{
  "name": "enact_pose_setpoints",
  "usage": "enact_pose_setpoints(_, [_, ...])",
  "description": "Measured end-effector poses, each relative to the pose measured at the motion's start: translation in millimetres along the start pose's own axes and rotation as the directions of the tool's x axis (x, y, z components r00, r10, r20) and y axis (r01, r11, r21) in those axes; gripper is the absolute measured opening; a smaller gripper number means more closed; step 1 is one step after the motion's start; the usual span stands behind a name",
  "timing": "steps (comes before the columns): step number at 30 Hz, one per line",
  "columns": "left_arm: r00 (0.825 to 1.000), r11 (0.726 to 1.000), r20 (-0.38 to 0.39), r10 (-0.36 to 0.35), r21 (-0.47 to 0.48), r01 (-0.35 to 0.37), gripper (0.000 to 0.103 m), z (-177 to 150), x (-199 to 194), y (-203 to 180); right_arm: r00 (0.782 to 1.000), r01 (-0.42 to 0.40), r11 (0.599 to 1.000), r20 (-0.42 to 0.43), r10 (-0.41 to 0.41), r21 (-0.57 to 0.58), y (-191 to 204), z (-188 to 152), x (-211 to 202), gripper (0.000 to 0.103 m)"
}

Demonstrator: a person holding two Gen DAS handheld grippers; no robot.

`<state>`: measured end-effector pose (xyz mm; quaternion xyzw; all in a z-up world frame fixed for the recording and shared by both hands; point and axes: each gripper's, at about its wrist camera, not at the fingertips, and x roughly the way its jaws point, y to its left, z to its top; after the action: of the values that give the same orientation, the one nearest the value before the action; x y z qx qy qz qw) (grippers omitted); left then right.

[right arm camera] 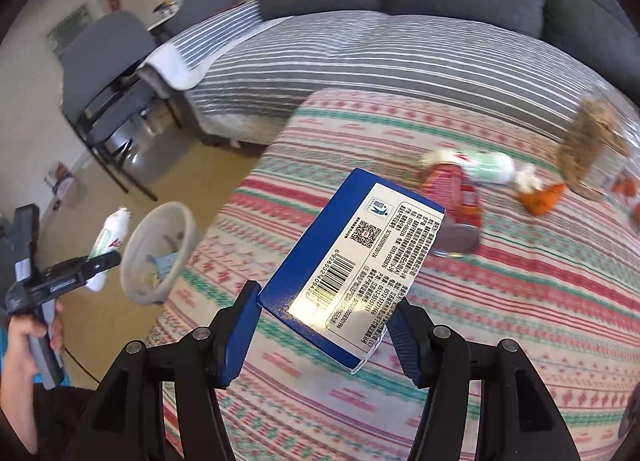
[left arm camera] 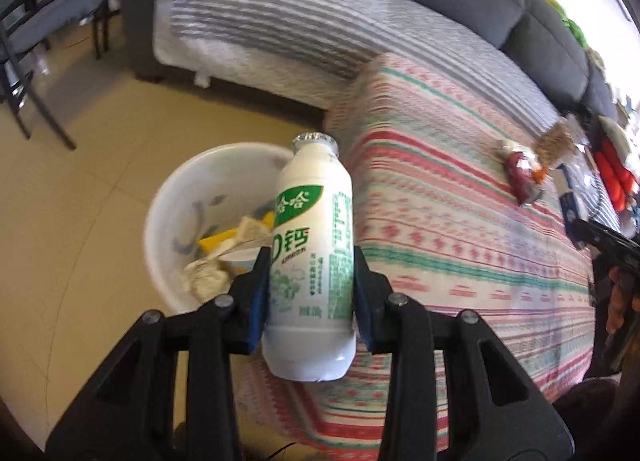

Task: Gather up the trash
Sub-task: 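Drop the white bottle into the bin with the left tool while the right tool drops the box in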

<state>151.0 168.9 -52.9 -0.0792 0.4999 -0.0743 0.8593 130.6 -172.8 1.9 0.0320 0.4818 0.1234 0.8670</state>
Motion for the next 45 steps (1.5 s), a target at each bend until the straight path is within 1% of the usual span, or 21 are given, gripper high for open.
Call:
enact_pose_setpoints(5, [0.998,0.997,-0.038,0.048,-0.053,-0.050,0.039,-0.3,17.7,22.0,0.999,-0.043,0.999,-0.014,0.043,-0.031,27.9,5.7,15.7,0.062])
enact_pose_setpoints(8, [0.996,0.993,-0.043,0.079,-0.080,-0.082,0.040,1.5,26.6,32.1,0.997,-0.079,0.996,-0.016,0.078,-0.049,43.3,10.2,24.9,0.062])
enact_pose_setpoints(9, [0.995,0.992,-0.042,0.088,-0.092,-0.092,0.048,1.8,27.9,35.1,0.996,-0.089,0.994,-0.018,0.088,-0.061,49.3,11.3,28.3,0.062])
enact_pose_setpoints(10, [0.994,0.989,-0.031,0.104,-0.104,-0.107,0.066,2.1,27.4,38.1,0.995,-0.095,0.993,-0.020,0.094,-0.075,55.2,11.8,31.0,0.062])
enact_pose_setpoints(12, [0.987,0.981,-0.007,0.159,-0.109,-0.158,0.084,2.8,23.5,41.0,0.994,-0.104,0.989,-0.025,0.102,-0.105,70.0,13.2,37.1,0.062])
enact_pose_setpoints(13, [0.984,0.979,0.004,0.179,-0.098,-0.178,0.084,2.9,20.7,42.3,0.994,-0.109,0.988,-0.027,0.107,-0.114,74.6,14.1,40.0,0.062])
enact_pose_setpoints(15, [0.979,0.976,0.000,0.203,-0.078,-0.202,0.085,2.8,16.8,46.5,0.991,-0.130,0.982,-0.035,0.127,-0.134,89.7,15.0,47.2,0.062])
enact_pose_setpoints(17, [0.973,0.971,-0.010,0.230,-0.065,-0.230,0.087,0.9,11.6,53.5,0.989,-0.149,0.977,-0.045,0.143,-0.154,102.3,15.9,54.4,0.062])
enact_pose_setpoints(21, [0.962,0.961,-0.002,0.272,-0.059,-0.271,0.095,-5.1,-4.3,73.6,0.983,-0.182,0.964,-0.075,0.170,-0.193,133.6,15.4,74.2,0.062])
enact_pose_setpoints(24, [0.955,0.954,0.007,0.296,-0.051,-0.295,0.096,-10.9,-12.8,87.3,0.977,-0.205,0.957,-0.101,0.187,-0.204,156.2,14.9,92.5,0.062])
enact_pose_setpoints(28, [0.952,0.951,-0.003,0.306,-0.047,-0.305,0.096,-20.6,-18.9,104.0,0.970,-0.229,0.950,-0.126,0.205,-0.213,184.9,15.8,116.5,0.062])
enact_pose_setpoints(33, [0.953,0.951,-0.003,0.304,-0.062,-0.304,0.096,-35.1,-30.3,125.0,0.968,-0.233,0.947,-0.144,0.205,-0.219,207.4,15.2,140.1,0.062])
enact_pose_setpoints(40, [0.953,0.948,0.008,0.302,-0.102,-0.300,0.096,-43.3,-42.9,145.1,0.968,-0.230,0.950,-0.146,0.202,-0.213,226.0,15.6,158.3,0.062])
enact_pose_setpoints(45, [0.956,0.950,0.017,0.292,-0.118,-0.288,0.096,-40.2,-44.1,145.5,0.967,-0.243,0.951,-0.125,0.222,-0.189,229.9,20.3,159.5,0.063])
